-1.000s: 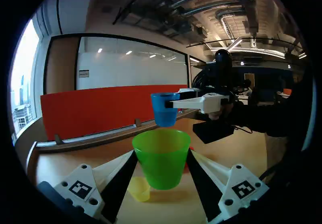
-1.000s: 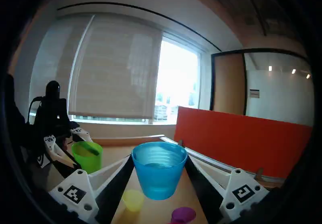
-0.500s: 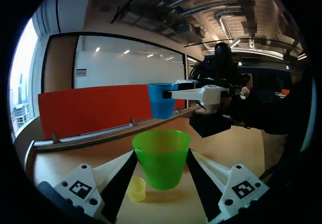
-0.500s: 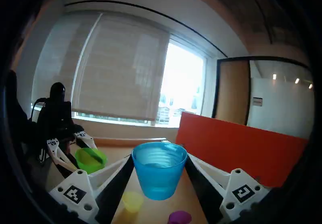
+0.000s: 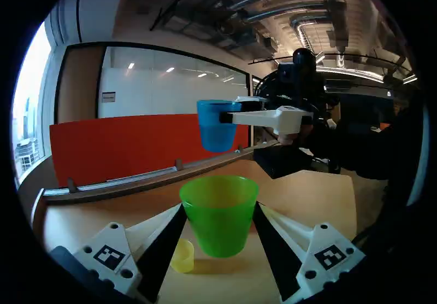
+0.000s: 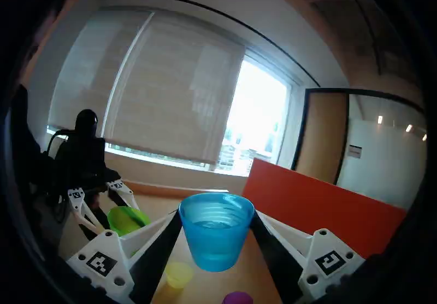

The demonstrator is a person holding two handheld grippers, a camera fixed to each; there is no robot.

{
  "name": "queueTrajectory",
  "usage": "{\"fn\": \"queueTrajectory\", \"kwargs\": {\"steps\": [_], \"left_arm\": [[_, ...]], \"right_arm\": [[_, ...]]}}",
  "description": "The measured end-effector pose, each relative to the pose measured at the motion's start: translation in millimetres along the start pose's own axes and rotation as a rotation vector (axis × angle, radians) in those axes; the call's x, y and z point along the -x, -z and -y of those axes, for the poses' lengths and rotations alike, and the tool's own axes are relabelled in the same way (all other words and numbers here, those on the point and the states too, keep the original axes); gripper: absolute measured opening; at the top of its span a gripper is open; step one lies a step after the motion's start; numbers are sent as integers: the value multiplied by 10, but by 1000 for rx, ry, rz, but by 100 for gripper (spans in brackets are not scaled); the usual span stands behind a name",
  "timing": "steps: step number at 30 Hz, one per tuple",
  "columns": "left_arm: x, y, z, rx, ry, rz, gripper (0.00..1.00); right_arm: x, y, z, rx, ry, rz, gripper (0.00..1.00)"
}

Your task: Pour water

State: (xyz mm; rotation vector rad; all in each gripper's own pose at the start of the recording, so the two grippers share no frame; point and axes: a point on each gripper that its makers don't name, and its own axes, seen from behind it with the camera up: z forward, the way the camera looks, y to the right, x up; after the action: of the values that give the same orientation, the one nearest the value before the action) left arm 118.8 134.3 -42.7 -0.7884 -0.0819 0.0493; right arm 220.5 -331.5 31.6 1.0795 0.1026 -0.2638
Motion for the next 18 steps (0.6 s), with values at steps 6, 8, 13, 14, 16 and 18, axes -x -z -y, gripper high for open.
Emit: {"fn": "queueTrajectory", "kwargs": {"steps": [6, 8, 13, 14, 16, 18], "left_arm": [[-5, 9, -26, 8, -1, -2, 84], [-1, 11, -34, 9, -1, -1, 84], [10, 14, -51, 13, -2, 0, 84], [12, 15, -54, 14, -2, 1, 84], [16, 18, -55, 14, -1, 1, 84], [19, 19, -55, 15, 0, 0, 84]], "right_arm": [[-71, -26, 52, -20, 49, 1, 90], [-97, -39, 64, -26, 67, 2, 90], [-128, -62, 114, -37, 118, 5, 90], [-132, -66, 127, -40, 129, 7, 90], [-145, -73, 149, -48, 144, 10, 90], [-165, -82, 168, -54, 159, 11, 90]]}}
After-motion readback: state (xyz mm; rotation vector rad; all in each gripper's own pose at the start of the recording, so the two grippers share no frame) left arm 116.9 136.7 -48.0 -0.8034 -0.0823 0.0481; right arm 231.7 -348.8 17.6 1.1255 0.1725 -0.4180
